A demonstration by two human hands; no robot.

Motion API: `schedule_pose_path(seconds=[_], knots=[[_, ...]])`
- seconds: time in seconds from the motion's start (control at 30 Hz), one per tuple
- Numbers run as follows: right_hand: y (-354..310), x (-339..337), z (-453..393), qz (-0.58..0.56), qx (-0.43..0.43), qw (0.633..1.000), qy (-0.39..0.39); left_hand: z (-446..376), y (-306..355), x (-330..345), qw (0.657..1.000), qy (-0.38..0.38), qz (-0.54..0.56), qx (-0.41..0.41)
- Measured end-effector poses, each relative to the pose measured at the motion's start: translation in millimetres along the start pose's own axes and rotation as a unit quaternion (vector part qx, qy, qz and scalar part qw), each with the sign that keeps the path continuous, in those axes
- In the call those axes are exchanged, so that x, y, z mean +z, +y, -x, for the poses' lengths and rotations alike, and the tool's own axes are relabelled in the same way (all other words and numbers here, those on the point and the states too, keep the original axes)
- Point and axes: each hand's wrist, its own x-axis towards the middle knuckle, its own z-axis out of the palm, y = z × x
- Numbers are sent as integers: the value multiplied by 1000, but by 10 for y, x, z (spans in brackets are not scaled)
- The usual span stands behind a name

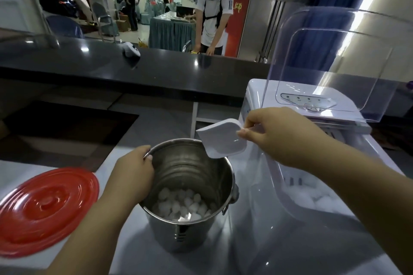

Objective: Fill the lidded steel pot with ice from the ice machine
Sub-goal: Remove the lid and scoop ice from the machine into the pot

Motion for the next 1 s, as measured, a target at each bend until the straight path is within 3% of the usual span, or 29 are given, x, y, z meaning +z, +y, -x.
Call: schedule_pose_path(seconds=[0.33, 0.47, 0.6, 0.8, 1.0], knots=[[51, 1, 82, -131, 8, 990, 44, 39, 62, -40, 999, 18, 8, 30], [126, -27, 197, -233, 27, 968, 89, 81, 128, -70, 998, 43, 7, 53], [217, -92, 330, -326, 76, 935, 118, 161, 297, -133, 987, 96, 31, 129], [468, -236, 590, -320, 99, 926, 171, 291, 720, -125, 966, 118, 82, 213], [807, -335, 788, -232, 100, 944, 211, 429, 1209, 87, 962, 61, 136, 229]])
